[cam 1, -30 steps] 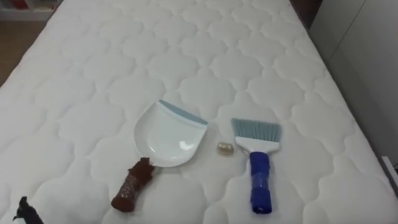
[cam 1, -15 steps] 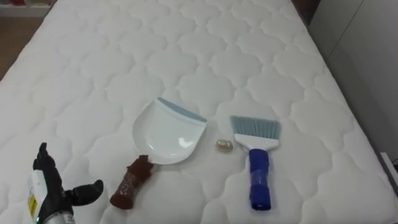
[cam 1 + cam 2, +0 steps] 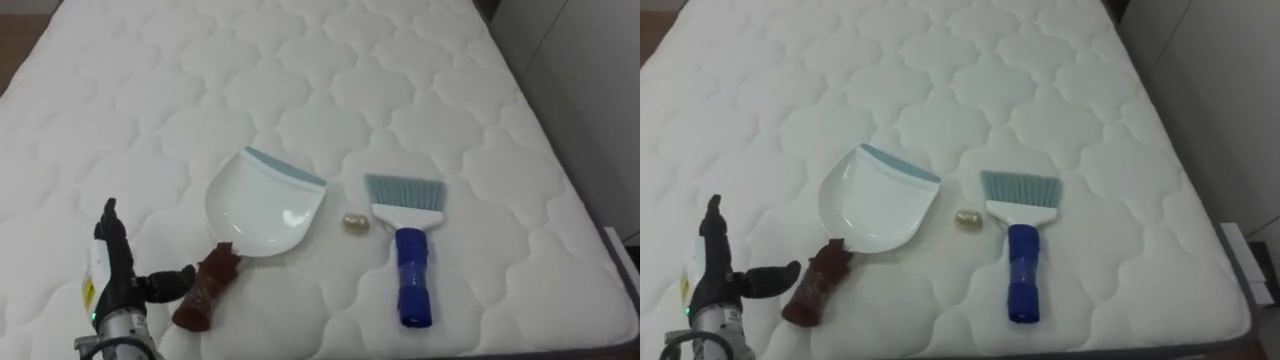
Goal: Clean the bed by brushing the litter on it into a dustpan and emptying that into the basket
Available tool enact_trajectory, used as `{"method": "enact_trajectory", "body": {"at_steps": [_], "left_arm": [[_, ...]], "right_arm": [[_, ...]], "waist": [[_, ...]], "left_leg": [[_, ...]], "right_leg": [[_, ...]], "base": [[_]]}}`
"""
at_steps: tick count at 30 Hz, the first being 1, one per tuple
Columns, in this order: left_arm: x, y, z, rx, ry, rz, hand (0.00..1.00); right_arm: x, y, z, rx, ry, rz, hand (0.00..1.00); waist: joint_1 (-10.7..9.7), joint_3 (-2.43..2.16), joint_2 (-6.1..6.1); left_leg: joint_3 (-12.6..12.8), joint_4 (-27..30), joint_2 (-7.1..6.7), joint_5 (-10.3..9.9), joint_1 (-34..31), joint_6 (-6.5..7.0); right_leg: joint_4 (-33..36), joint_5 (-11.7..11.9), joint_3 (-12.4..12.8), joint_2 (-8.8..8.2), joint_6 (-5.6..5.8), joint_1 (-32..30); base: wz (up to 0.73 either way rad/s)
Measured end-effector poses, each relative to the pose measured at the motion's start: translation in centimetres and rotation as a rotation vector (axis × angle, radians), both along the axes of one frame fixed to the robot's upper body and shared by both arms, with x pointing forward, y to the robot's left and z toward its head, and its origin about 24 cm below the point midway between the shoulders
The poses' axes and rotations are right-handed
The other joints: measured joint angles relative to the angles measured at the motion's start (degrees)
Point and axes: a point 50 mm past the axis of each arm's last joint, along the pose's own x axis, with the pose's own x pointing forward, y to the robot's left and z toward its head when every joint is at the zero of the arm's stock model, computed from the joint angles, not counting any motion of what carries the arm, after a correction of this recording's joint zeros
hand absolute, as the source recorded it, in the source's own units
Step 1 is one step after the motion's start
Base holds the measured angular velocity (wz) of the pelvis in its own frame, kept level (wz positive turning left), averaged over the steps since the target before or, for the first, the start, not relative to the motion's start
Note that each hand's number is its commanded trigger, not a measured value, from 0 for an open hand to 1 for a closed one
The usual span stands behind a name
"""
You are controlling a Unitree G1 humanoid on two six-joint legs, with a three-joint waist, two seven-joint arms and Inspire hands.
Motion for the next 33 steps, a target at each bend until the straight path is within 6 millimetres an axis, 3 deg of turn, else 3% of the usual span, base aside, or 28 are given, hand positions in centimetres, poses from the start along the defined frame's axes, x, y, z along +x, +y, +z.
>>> {"method": "enact_trajectory", "body": {"at_steps": [11, 25, 33], "left_arm": [[0.1, -0.5, -1.9, 0.01, 0.127, -0.027, 0.0], [3.7, -1.3, -0.5, -0.013, 0.061, -0.031, 0.0], [4.5, -1.2, -0.2, 0.005, 0.055, -0.013, 0.0]], "right_arm": [[1.1, 0.5, 0.1, -0.013, -0.006, 0.057, 0.0], [3.5, 0.7, 0.5, -0.036, -0.042, 0.091, 0.0], [4.6, 1.0, 0.8, -0.038, -0.065, 0.113, 0.0]], "waist": [[-0.41, 0.1, -0.1], [-2.53, 0.74, 0.2], [-2.84, 1.01, 0.38]], "left_leg": [[-0.01, 1.2, 0.08, 0.02, -3.07, 0.03], [0.01, 2.76, 0.27, 0.21, -9.51, 0.1], [0.19, 2.76, 0.35, 0.22, -11.8, 0.09]], "right_leg": [[0.25, 0.42, -0.38, -0.19, -0.03, -2.39], [1.95, 0.64, -1.35, -0.34, -0.23, -8.75], [2.09, 0.69, -0.04, -0.21, -0.3, -11.55]], "base": [[0.01], [0.01], [-0.06]]}}
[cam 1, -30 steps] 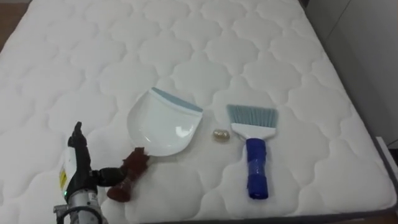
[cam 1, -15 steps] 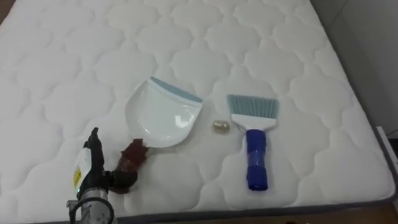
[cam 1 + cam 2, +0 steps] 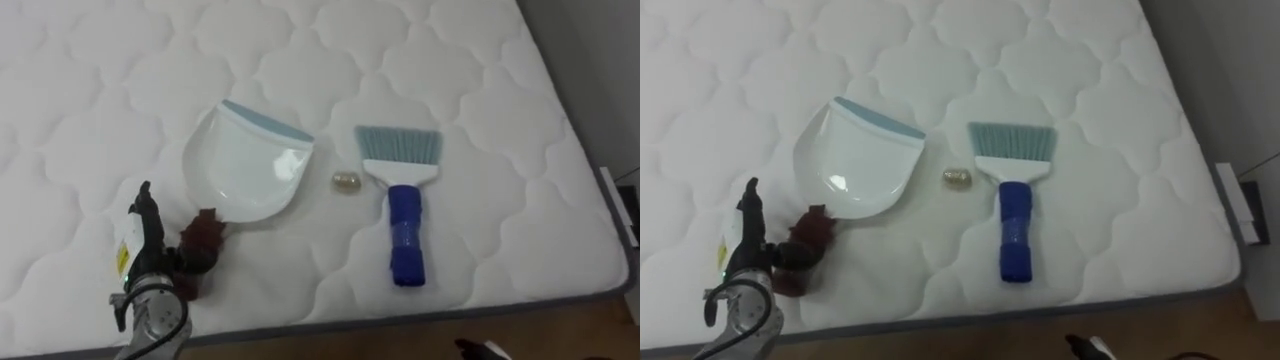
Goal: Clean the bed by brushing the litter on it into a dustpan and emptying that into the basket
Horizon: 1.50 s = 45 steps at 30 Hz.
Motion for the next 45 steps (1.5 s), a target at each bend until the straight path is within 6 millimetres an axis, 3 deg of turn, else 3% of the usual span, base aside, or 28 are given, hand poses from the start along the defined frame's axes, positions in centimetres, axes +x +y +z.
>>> {"method": "enact_trajectory", "body": {"at_steps": [3, 8, 12, 14, 15, 16, 17, 18, 19, 21, 23, 25, 27, 28, 29, 35, 37, 41, 42, 45], "left_arm": [[0.4, -0.1, 0.2, -0.001, -0.009, 0.0, 0.0], [1.0, -0.1, 0.5, -0.003, -0.01, 0.006, 0.0], [0.8, 0.2, 0.1, -0.019, 0.009, 0.031, 0.0], [0.9, 0.2, 0.1, -0.022, 0.011, 0.036, 0.0], [1.1, 0.2, 0.2, -0.031, 0.01, 0.04, 0.0], [1.6, 0.1, 0.5, -0.035, 0.007, 0.04, 0.0], [1.7, 0.2, 0.6, -0.036, 0.001, 0.043, 0.0], [1.8, 0.7, 0.7, -0.033, 0.004, 0.057, 0.0], [1.7, 0.5, 0.4, -0.044, 0.025, 0.056, 0.0], [1.8, 0.7, 0.5, -0.05, 0.027, 0.062, 0.0], [2.1, 0.9, 0.8, -0.06, 0.019, 0.067, 0.0], [2.6, 0.6, 1.0, -0.067, 0.018, 0.043, 0.11], [2.4, 0.6, 0.7, -0.068, 0.042, 0.045, 0.5], [2.1, 0.7, 0.4, -0.067, 0.065, 0.048, 0.81], [2.0, 0.8, 0.2, -0.065, 0.076, 0.051, 1.0], [1.8, 1.8, 0.2, -0.049, 0.1, 0.096, 1.0], [1.8, 2.1, 0.2, -0.045, 0.113, 0.106, 1.0], [1.4, 2.4, -0.2, -0.078, 0.13, 0.151, 1.0], [1.2, 2.6, -0.3, -0.079, 0.149, 0.157, 1.0], [0.6, 2.2, -1.2, -0.088, 0.221, 0.13, 1.0]], "right_arm": [[0.7, 0.1, 0.2, -0.004, -0.018, 0.007, 0.0], [1.3, 0.3, 0.4, -0.023, -0.046, 0.008, 0.0], [2.0, 0.5, 0.6, -0.03, -0.069, 0.01, 0.0], [2.6, 0.5, 0.8, -0.04, -0.09, 0.017, 0.0], [3.0, 0.6, 1.0, -0.046, -0.101, 0.026, 0.0], [3.4, 0.7, 1.1, -0.047, -0.115, 0.029, 0.0], [3.8, 0.8, 1.3, -0.044, -0.13, 0.031, 0.0], [4.6, 1.0, 1.6, -0.041, -0.152, 0.04, 0.0], [4.8, 0.8, 1.7, -0.05, -0.157, 0.04, 0.0], [4.4, 1.1, 1.4, -0.046, -0.141, 0.038, 0.0], [4.2, 1.2, 1.3, -0.042, -0.132, 0.044, 0.0], [4.3, 1.2, 1.3, -0.04, -0.127, 0.044, 0.0], [4.4, 1.2, 1.4, -0.041, -0.126, 0.046, 0.0], [4.4, 1.2, 1.4, -0.042, -0.124, 0.046, 0.0], [4.3, 1.2, 1.3, -0.042, -0.122, 0.045, 0.0], [4.4, 1.2, 1.4, -0.047, -0.12, 0.039, 0.0], [4.3, 1.2, 1.3, -0.046, -0.111, 0.035, 0.0], [4.5, 1.5, 1.3, -0.033, -0.118, 0.03, 0.0], [4.6, 1.7, 1.4, -0.03, -0.124, 0.036, 0.0], [4.7, 1.8, 1.4, -0.027, -0.126, 0.04, 0.0]], "waist": [[-0.02, 0.44, 0.13], [-0.07, 0.73, -0.02], [0.02, 0.95, -0.15], [-0.01, 1.01, -0.14], [-0.11, 1.29, 0.04], [-0.06, 2.3, 0.55], [0.22, 2.19, 0.07], [-0.04, 2.05, -0.67], [-0.95, 2.34, 0.3], [-1.33, 2.27, 0.49], [-1.83, 2.29, 0.55], [-1.87, 2.24, 0.43], [-1.68, 2.22, 0.42], [-1.72, 2.22, 0.42], [-1.73, 2.21, 0.39], [-2.37, 1.85, 0.34], [-2.57, 1.53, 0.11], [-3.19, 1.38, 0.0], [-3.23, 1.17, -0.06], [-3.42, 1.11, -0.13]], "left_leg": [[-0.05, -0.05, 0.07, 0.0, -0.98, 0.0], [-0.13, -0.09, 0.17, 0.0, -2.43, 0.0], [-0.85, -0.09, 0.58, 0.0, -2.87, 0.0], [-2.5, 0.01, 0.64, 0.01, -3.32, -0.01], [-5.19, -0.01, 0.67, 0.03, -3.49, -0.05], [-9.79, 0.26, 0.68, 0.05, -3.58, -0.13], [-10.36, 0.96, 0.63, 0.01, -4.45, -0.21], [-10.15, 3.03, -0.47, -0.79, -6.3, -1.34], [-9.1, 4.43, -0.3, -2.4, -7.19, -2.25], [-5.06, 4.46, 0.62, -2.11, -7.83, -2.65], [-3.33, 4.54, 1.37, -2.04, -7.58, -2.59], [-1.85, 4.48, 1.41, -1.95, -7.71, -2.42], [-1.54, 4.52, 1.46, -1.77, -7.7, -2.13], [-1.21, 4.6, 1.44, -1.7, -7.71, -2.06], [-0.82, 4.67, 1.39, -1.69, -7.69, -2.07], [0.52, 4.33, 1.39, -1.45, -8.12, -2.44], [0.56, 4.28, 1.36, -1.19, -8.1, -2.64], [1.2, 4.79, 1.33, -1.13, -8.2, -2.64], [1.37, 4.98, 1.23, -1.09, -8.47, -2.57], [1.64, 5.81, 1.12, -0.96, -9.08, -2.36]], "right_leg": [[1.16, -0.01, 0.14, 0.03, 0.0, -1.79], [2.04, -0.01, -0.11, 0.06, 0.0, -3.9], [5.6, -0.02, -2.78, -0.1, -0.01, -6.51], [8.36, -0.02, -4.05, -0.33, -0.02, -8.39], [12.73, -0.07, -5.8, -0.75, -0.08, -10.92], [13.99, -1.28, -6.09, -0.11, -0.46, -14.78], [10.59, -0.35, -5.06, 0.15, -1.5, -16.48], [2.9, 9.07, -5.2, -0.73, -3.29, -18.47], [2.54, 10.88, -6.16, -1.26, -3.18, -18.66], [2.17, 10.86, -6.52, -1.01, -3.23, -18.27], [1.76, 10.81, -6.48, -0.55, -3.24, -17.67], [1.78, 10.82, -6.74, -0.54, -3.23, -17.62], [1.79, 10.95, -6.84, -0.7, -3.38, -17.56], [1.8, 11.17, -6.84, -0.82, -3.56, -17.54], [1.84, 11.24, -6.73, -0.82, -3.63, -17.54], [1.92, 11.28, -5.81, -0.84, -3.5, -17.81], [2.02, 11.78, -5.44, -0.79, -4.08, -17.87], [2.76, 11.83, -5.09, -0.98, -4.15, -18.15], [3.01, 11.84, -4.96, -1.1, -4.14, -18.51], [2.97, 11.97, -4.78, -1.2, -3.94, -18.76]], "base": [[-0.11], [-0.04], [-0.17], [-0.19], [-0.21], [-0.3], [-0.33], [-0.11], [0.06], [0.28], [0.38], [0.3], [0.04], [-0.03], [-0.06], [0.0], [0.03], [-0.01], [-0.05], [-0.01]]}}
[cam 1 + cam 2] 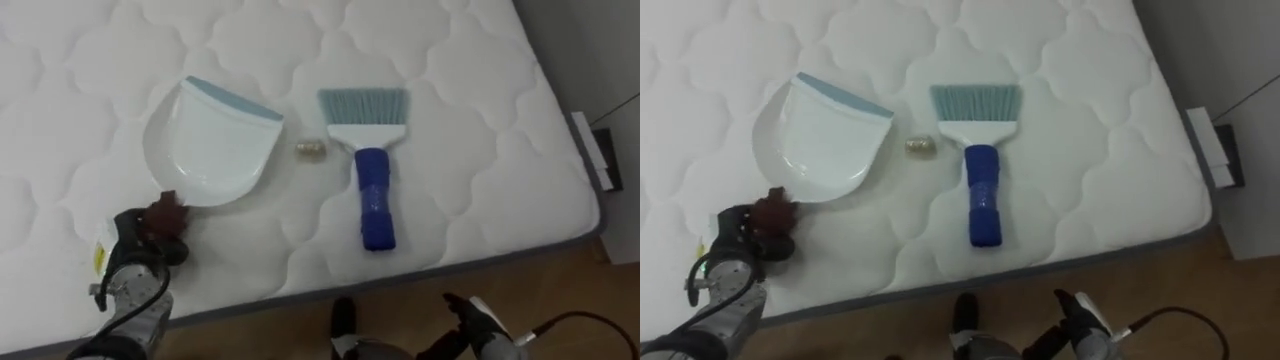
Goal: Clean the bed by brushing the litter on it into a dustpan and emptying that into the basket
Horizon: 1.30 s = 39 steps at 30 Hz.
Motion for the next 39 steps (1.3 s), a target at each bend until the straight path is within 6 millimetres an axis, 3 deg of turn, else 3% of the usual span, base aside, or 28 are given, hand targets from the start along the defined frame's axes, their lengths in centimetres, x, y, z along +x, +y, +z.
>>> {"method": "enact_trajectory", "body": {"at_steps": [13, 23, 32, 39], "left_arm": [[0.4, -0.1, -0.1, -0.055, 0.051, -0.022, 1.0], [0.7, 0.2, 0.2, -0.049, 0.05, -0.038, 1.0], [0.9, 1.0, 0.7, 0.073, 0.064, -0.12, 1.0], [1.3, 2.7, 2.0, 0.312, 0.042, -0.216, 1.0]], "right_arm": [[-0.1, 0.0, -0.1, 0.018, 0.001, -0.03, 0.0], [-0.3, 0.0, -0.1, 0.022, 0.009, -0.042, 0.0], [-0.6, -0.6, -0.1, 0.008, 0.004, -0.055, 0.0], [-0.9, -2.2, 0.3, -0.002, -0.054, -0.157, 0.0]], "waist": [[-0.03, -0.01, -0.7], [0.03, 0.01, -0.88], [0.27, 0.04, -0.81], [0.37, 0.09, -0.38]], "left_leg": [[2.6, 0.51, 0.35, 0.0, -0.89, 0.42], [2.66, 0.57, 0.33, 0.0, -1.59, 0.42], [2.65, 0.65, 0.37, -0.03, -1.74, 0.41], [2.75, 1.98, 0.37, -0.06, -3.21, 0.38]], "right_leg": [[0.06, 0.12, 0.02, -0.42, 0.41, -0.56], [0.17, 0.22, -0.17, -0.53, 0.34, -1.27], [0.79, 0.09, -0.17, -0.51, 0.26, -1.67], [1.73, 0.08, -0.24, -0.46, 0.07, -3.05]], "base": [[0.0], [0.01], [0.0], [0.0]]}}
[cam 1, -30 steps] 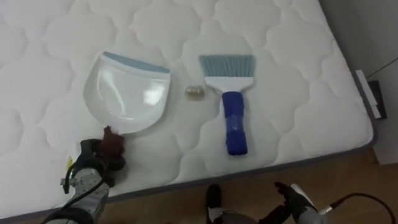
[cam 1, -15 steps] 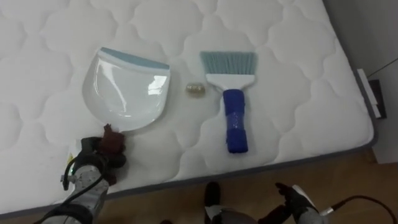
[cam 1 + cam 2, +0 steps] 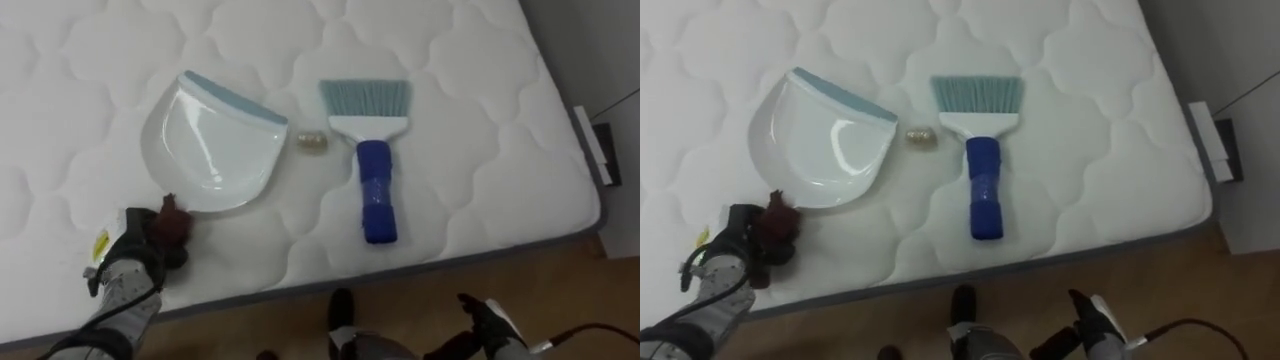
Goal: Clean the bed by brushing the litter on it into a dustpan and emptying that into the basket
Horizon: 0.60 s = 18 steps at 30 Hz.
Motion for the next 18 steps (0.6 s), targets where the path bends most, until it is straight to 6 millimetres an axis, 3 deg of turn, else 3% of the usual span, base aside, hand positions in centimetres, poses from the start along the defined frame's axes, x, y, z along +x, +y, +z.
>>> {"method": "enact_trajectory", "body": {"at_steps": [7, 11, 18], "left_arm": [[-0.6, 1.7, 0.5, 0.196, 0.0, -0.063, 1.0], [-0.9, 1.8, 0.6, 0.277, -0.008, -0.103, 1.0], [-1.2, 1.8, 0.6, 0.301, -0.029, -0.122, 1.0]], "right_arm": [[0.5, -2.3, 1.0, -0.002, -0.076, -0.153, 0.0], [0.6, -3.2, 1.3, 0.046, -0.116, -0.288, 0.0], [1.1, -5.0, 2.3, 0.054, -0.169, -0.361, 0.0]], "waist": [[0.95, -0.14, 2.49], [1.44, -0.18, 2.57], [1.72, -0.2, 2.56]], "left_leg": [[0.29, 0.81, -0.02, -0.44, -0.37, 0.1], [0.79, 1.0, -0.24, -0.43, -0.26, 0.1], [0.92, 1.48, -0.49, -0.53, -0.29, 0.25]], "right_leg": [[0.55, -0.09, 0.02, -0.17, 0.04, -0.26], [2.33, -0.96, 0.51, -0.6, 0.12, -0.92], [2.42, -0.54, 1.2, -0.58, 0.18, -0.97]], "base": [[-0.01], [0.01], [-0.03]]}}
